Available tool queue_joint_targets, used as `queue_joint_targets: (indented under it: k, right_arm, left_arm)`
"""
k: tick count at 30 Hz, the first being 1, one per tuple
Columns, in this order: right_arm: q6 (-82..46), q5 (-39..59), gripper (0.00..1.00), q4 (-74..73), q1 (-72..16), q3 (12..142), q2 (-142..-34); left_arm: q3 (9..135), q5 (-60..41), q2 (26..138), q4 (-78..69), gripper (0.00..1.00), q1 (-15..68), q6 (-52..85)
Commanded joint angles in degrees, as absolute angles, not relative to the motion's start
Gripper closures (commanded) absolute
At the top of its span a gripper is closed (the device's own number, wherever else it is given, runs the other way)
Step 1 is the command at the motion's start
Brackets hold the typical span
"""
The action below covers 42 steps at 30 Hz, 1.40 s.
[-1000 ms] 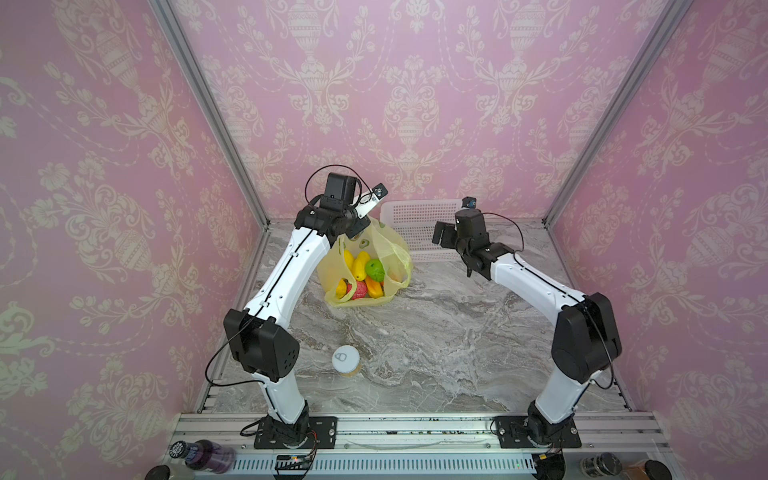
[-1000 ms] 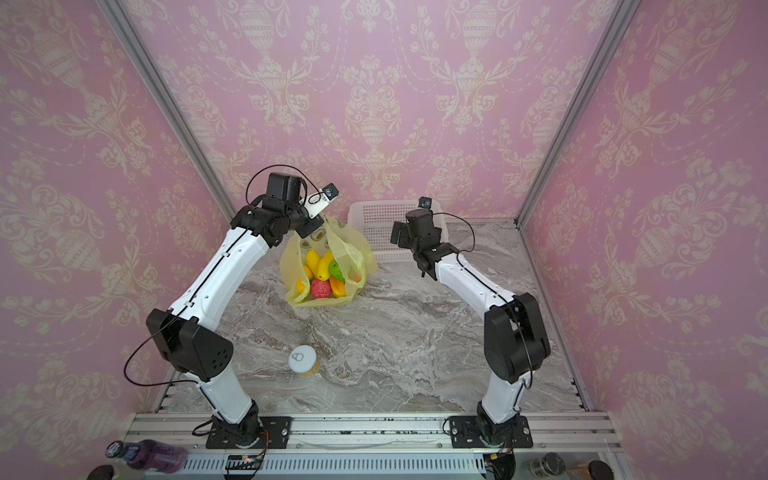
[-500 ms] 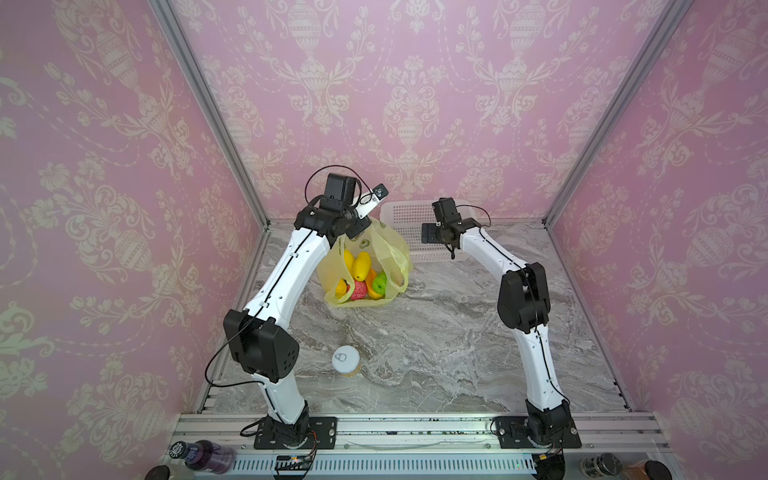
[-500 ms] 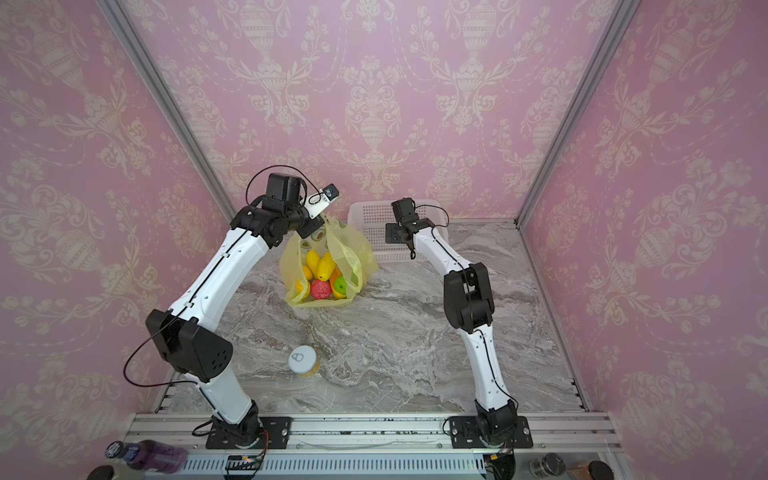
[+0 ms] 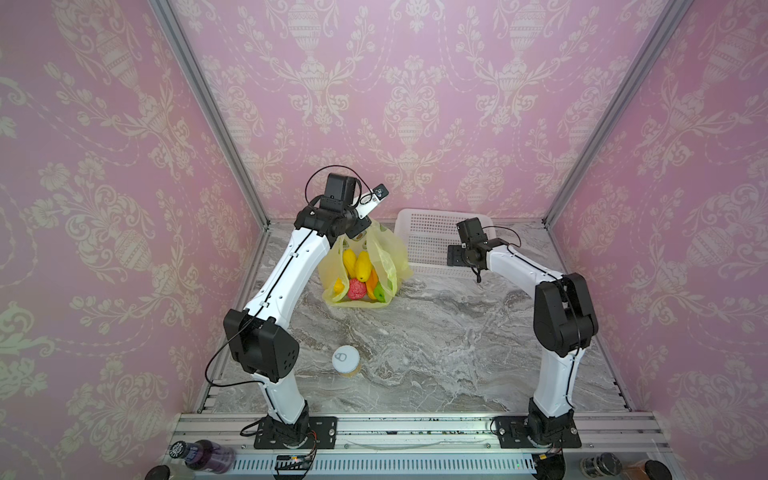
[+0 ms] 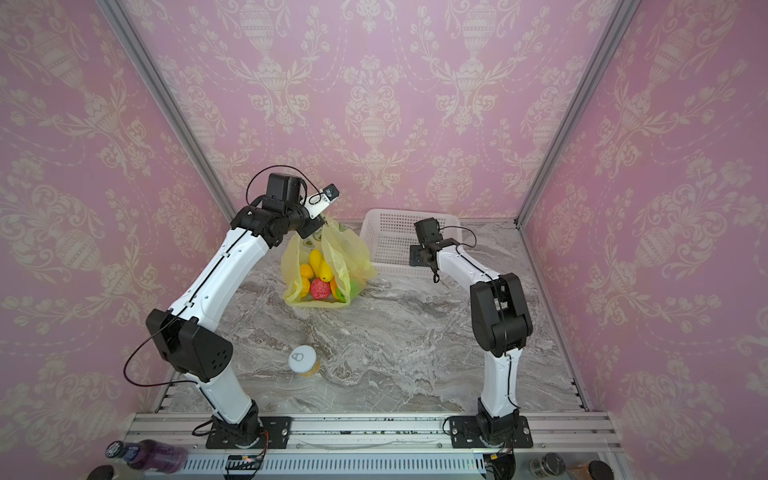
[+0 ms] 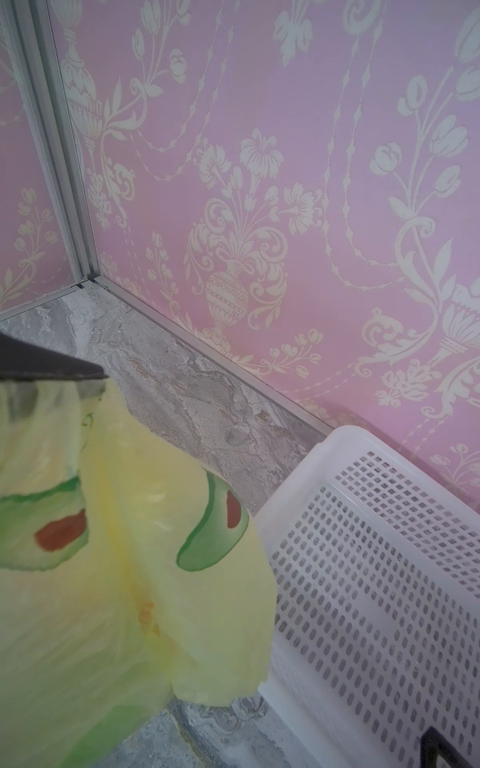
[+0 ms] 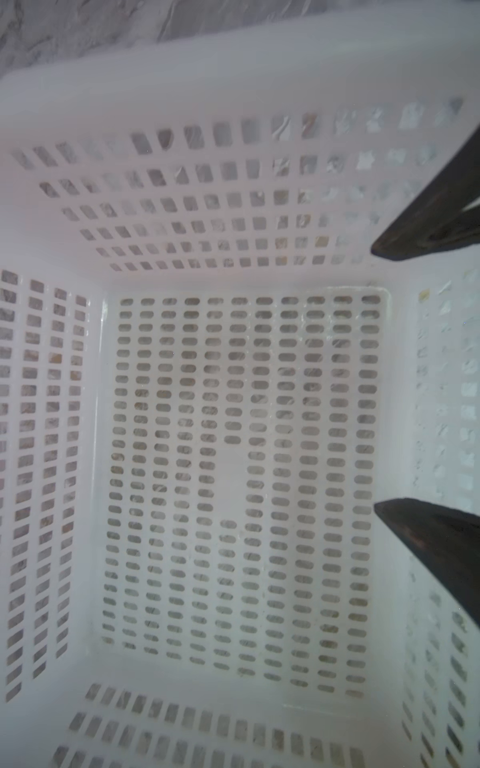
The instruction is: Untie the knot of the plastic bag and take out the fruit
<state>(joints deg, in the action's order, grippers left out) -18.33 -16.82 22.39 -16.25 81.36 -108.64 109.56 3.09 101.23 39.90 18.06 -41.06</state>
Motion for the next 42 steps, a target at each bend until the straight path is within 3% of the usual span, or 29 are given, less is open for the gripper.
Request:
queue_joint_targets:
  k: [1, 21, 37, 42]
  right_arm:
    - [-20.79, -21.23, 0.1, 19.48, -16.26, 74.12, -103.42]
    - [-26.86, -27.14, 0.11, 26.27, -14.65, 48.51, -76.99]
    - [-31.12, -29.48, 0.13, 29.46, -13.8, 41.56, -60.0]
    - [-29.53, -19.74, 0.15, 26.06, -14.18, 39.19, -50.41]
  left_arm:
    - [109.75, 0.9, 99.41, 39.81, 1.0, 17.55, -42.14]
    - [114.35, -4.84, 101.5, 41.65, 1.0, 17.43, -38.01]
    - [113.48, -5.26, 100.23, 39.86, 1.0, 17.54, -33.65]
    - [113.02, -4.75, 99.91, 40.18, 1.0, 18.06, -34.25]
